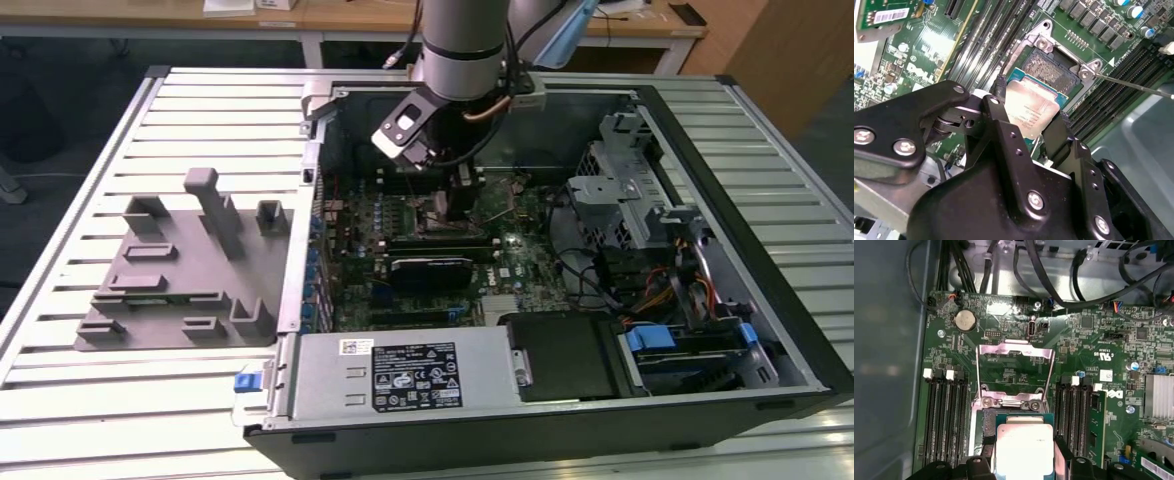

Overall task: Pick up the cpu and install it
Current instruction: 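Place the cpu into insertion slot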

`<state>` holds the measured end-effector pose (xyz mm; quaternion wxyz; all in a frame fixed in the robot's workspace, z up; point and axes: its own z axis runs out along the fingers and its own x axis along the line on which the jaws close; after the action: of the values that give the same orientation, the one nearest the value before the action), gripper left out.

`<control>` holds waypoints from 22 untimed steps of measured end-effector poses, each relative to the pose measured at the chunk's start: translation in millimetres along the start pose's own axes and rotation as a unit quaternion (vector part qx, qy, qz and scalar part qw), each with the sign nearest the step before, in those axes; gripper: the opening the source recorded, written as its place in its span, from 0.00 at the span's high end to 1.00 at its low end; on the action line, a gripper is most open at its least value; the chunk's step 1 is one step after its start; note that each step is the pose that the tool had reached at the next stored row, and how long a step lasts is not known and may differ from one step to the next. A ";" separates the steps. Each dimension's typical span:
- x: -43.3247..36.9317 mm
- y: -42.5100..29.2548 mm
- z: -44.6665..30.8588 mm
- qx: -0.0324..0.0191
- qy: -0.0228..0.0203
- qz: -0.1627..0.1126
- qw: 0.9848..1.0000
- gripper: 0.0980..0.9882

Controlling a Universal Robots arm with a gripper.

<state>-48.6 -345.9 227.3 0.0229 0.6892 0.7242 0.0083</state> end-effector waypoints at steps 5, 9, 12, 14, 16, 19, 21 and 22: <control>1.3 -2.8 5.1 0.000 -0.001 0.001 1.000 0.50; 2.6 -4.3 9.5 0.000 -0.001 0.002 1.000 0.50; 5.2 -5.2 11.6 0.000 -0.001 0.003 1.000 0.50; 7.1 -5.6 12.8 0.000 -0.001 0.003 1.000 0.50; 7.8 -5.8 14.8 0.000 -0.001 0.003 1.000 0.50; 8.3 -6.1 18.8 0.000 -0.001 0.004 1.000 0.50; 8.6 -6.5 21.3 0.000 -0.001 0.004 1.000 0.50; 8.7 -6.7 22.5 0.000 -0.001 0.004 1.000 0.50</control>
<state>-54.7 -338.0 204.4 0.0235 0.6923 0.7212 0.0076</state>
